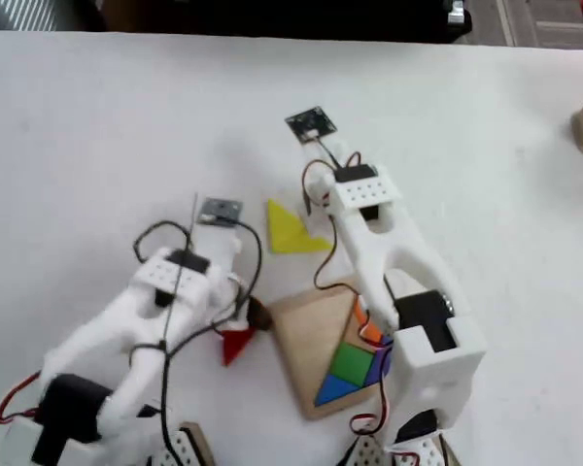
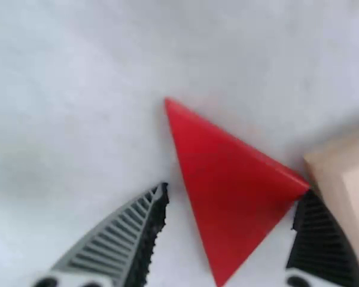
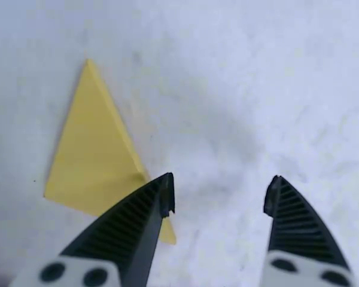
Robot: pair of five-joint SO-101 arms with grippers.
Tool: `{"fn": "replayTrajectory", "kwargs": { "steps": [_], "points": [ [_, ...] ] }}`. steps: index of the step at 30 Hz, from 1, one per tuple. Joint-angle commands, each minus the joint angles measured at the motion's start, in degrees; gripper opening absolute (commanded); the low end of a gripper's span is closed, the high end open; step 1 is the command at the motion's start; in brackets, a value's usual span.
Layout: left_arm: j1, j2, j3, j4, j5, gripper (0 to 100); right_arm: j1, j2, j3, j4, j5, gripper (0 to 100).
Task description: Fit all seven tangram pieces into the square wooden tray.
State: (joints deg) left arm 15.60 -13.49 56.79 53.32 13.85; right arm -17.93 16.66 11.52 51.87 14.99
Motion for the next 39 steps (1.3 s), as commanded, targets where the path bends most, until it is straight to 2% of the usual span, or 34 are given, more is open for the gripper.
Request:
{"fn": "replayTrajectory", "kwargs": {
  "steps": [1, 4, 13, 21, 27, 32, 39],
  "points": [
    [-8.66, 4.18, -6.59, 0.18, -1.67, 34, 0.13, -0.57, -0.53, -0.75, 0.97, 24.1],
    [-9.54, 5.41, -7.65, 0.53, -5.36, 34, 0.13, -0.66, -0.53, -0.75, 1.05, 24.1],
    [-11.38, 3.91, -7.56, 0.97, -5.54, 34, 0.13, -0.66, -0.53, -0.75, 1.14, 24.1],
    [-6.02, 2.86, -7.74, -6.51, 0.44, 34, 0.22, -0.66, -0.79, -0.75, 1.14, 24.1],
    [-1.98, 3.03, -10.55, -9.93, -0.62, 34, 1.01, -0.66, -0.88, -1.01, 1.14, 24.1],
    [1.54, 2.51, -11.6, -9.32, -4.13, 34, 1.01, -0.66, -0.88, -1.01, 1.14, 24.1],
    [-1.19, 2.42, -11.69, 0.18, -3.78, 34, 1.1, -0.66, -0.88, -1.01, 1.23, 24.1]
  ]
}}
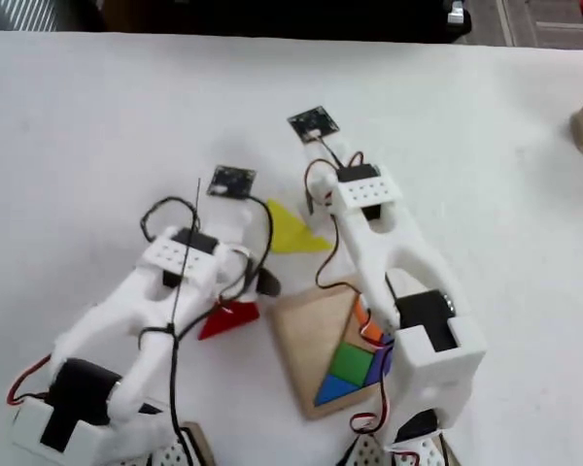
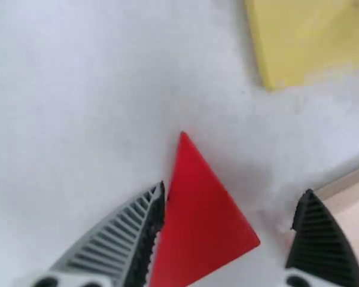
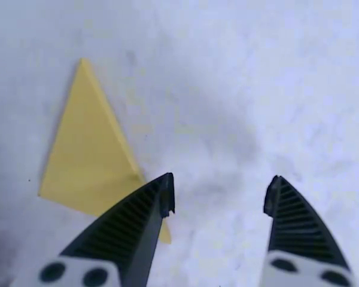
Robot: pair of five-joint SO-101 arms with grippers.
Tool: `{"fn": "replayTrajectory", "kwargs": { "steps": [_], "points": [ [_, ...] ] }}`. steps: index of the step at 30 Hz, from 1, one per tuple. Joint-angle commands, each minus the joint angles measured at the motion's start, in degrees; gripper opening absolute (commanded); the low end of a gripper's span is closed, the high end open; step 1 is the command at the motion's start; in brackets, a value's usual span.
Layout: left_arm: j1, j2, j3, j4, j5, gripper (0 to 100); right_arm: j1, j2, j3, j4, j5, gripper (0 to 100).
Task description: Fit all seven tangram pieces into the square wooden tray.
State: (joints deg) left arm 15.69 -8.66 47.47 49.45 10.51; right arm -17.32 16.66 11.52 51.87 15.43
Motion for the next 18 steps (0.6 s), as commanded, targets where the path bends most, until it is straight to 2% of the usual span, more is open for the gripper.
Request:
{"fn": "replayTrajectory", "kwargs": {
  "steps": [1, 6, 11, 18],
  "points": [
    [-1.63, -2.42, -2.37, 5.1, -0.62, 34, 0.48, -0.57, -0.79, -1.01, 0.79, 24.1],
    [-1.8, -1.89, -0.09, 4.75, -1.14, 34, 0.48, -0.57, -0.53, -1.01, 0.79, 24.1],
    [-4.7, -1.89, 1.32, 1.49, -6.68, 34, 0.48, -0.13, -0.44, -1.01, 0.79, 24.1],
    [-5.67, -1.89, 1.85, 2.11, -17.05, 34, 0.4, 4.09, -4.31, -0.66, 0.79, 24.1]
  ]
}}
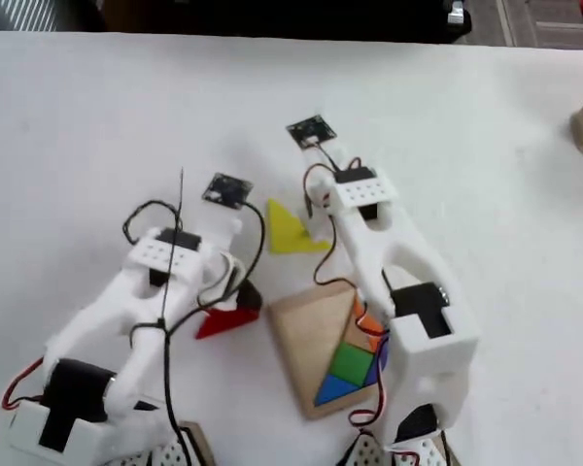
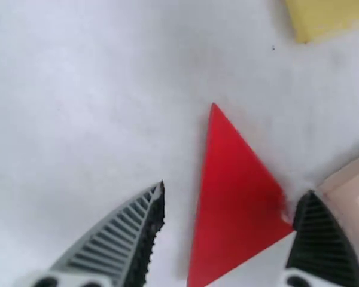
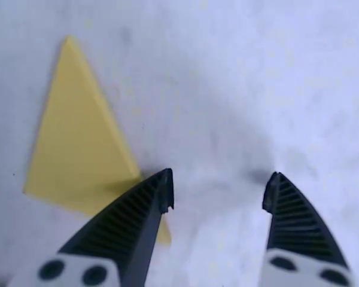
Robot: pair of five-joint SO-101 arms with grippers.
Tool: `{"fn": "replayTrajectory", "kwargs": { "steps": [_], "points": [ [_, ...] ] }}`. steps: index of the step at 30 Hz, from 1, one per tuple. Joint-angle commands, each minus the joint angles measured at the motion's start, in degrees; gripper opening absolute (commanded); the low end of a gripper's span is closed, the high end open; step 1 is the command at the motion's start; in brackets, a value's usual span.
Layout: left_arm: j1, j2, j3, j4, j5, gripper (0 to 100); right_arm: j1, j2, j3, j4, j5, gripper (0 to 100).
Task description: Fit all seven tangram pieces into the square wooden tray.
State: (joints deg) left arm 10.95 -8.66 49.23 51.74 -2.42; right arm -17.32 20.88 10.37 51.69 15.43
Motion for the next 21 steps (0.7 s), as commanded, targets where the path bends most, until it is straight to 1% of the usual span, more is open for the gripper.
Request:
{"fn": "replayTrajectory", "kwargs": {
  "steps": [1, 7, 10, 17, 21],
  "points": [
    [-0.92, -1.89, 0.09, -0.18, -4.66, 34, 0.4, 0.13, -3.43, -0.4, 0.79, 24.1],
    [-0.22, -1.89, 0.0, -1.23, -7.82, 34, 0.4, 0.31, -3.52, -0.22, 0.79, 24.1],
    [1.27, -2.33, 0.09, -0.62, -10.55, 34, 0.4, 0.31, -3.52, -0.22, 0.79, 24.1],
    [1.1, -2.42, -0.09, 0.7, -15.3, 34, 0.31, 0.4, -3.52, -0.22, 0.79, 24.1],
    [1.36, -2.42, 0.0, 0.7, -16.0, 34, 0.22, 0.4, -3.52, -0.22, 0.79, 24.1]
  ]
}}
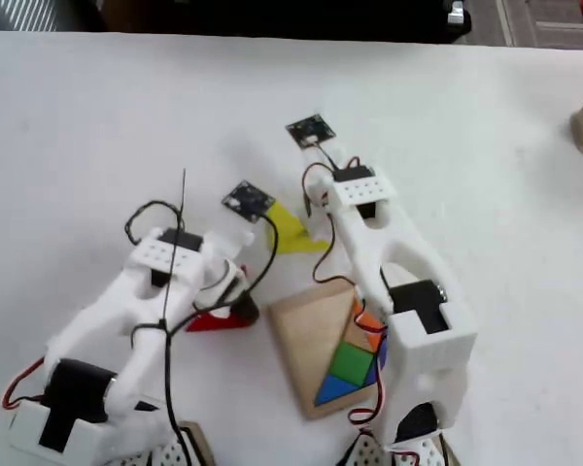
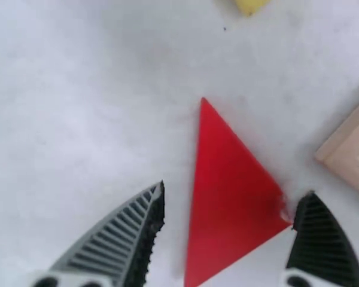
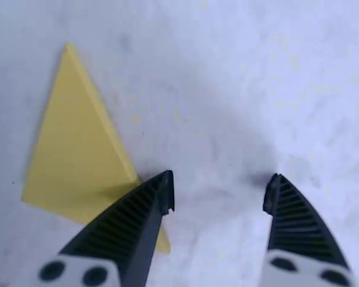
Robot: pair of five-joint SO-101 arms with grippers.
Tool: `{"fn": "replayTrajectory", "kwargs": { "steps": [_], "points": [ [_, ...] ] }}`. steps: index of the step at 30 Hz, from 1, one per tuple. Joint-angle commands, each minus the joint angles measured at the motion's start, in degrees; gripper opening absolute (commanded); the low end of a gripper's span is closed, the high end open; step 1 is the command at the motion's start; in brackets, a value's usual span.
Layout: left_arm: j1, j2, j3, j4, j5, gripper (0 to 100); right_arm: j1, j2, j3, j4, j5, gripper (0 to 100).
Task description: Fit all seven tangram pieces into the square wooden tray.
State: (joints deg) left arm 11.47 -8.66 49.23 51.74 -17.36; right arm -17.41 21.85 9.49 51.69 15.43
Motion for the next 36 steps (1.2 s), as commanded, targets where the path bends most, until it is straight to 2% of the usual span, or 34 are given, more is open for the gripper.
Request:
{"fn": "replayTrajectory", "kwargs": {
  "steps": [1, 8, 14, 19, 27, 36],
  "points": [
    [0.84, -2.42, 0.0, 1.05, -1.05, 34, 0.31, -0.57, -2.64, -0.22, 0.79, 24.1],
    [-0.13, -2.42, -0.35, 3.96, -6.51, 34, 0.13, -0.31, -2.64, -0.22, 0.79, 24.1],
    [-1.36, -4.97, 0.53, 3.43, -11.25, 34, 0.13, -0.31, -2.64, -0.22, 0.79, 24.1],
    [-0.84, -7.6, 4.4, -3.69, -6.86, 34, 0.13, -0.31, -2.64, -0.13, 0.79, 24.1],
    [1.01, -7.25, 3.78, -3.52, -5.01, 34, 0.13, -0.31, -2.64, -0.13, 0.79, 24.1],
    [0.48, 1.45, -2.73, -1.41, -1.23, 34, 0.13, -0.31, -2.64, -0.13, 0.79, 24.1]
  ]
}}
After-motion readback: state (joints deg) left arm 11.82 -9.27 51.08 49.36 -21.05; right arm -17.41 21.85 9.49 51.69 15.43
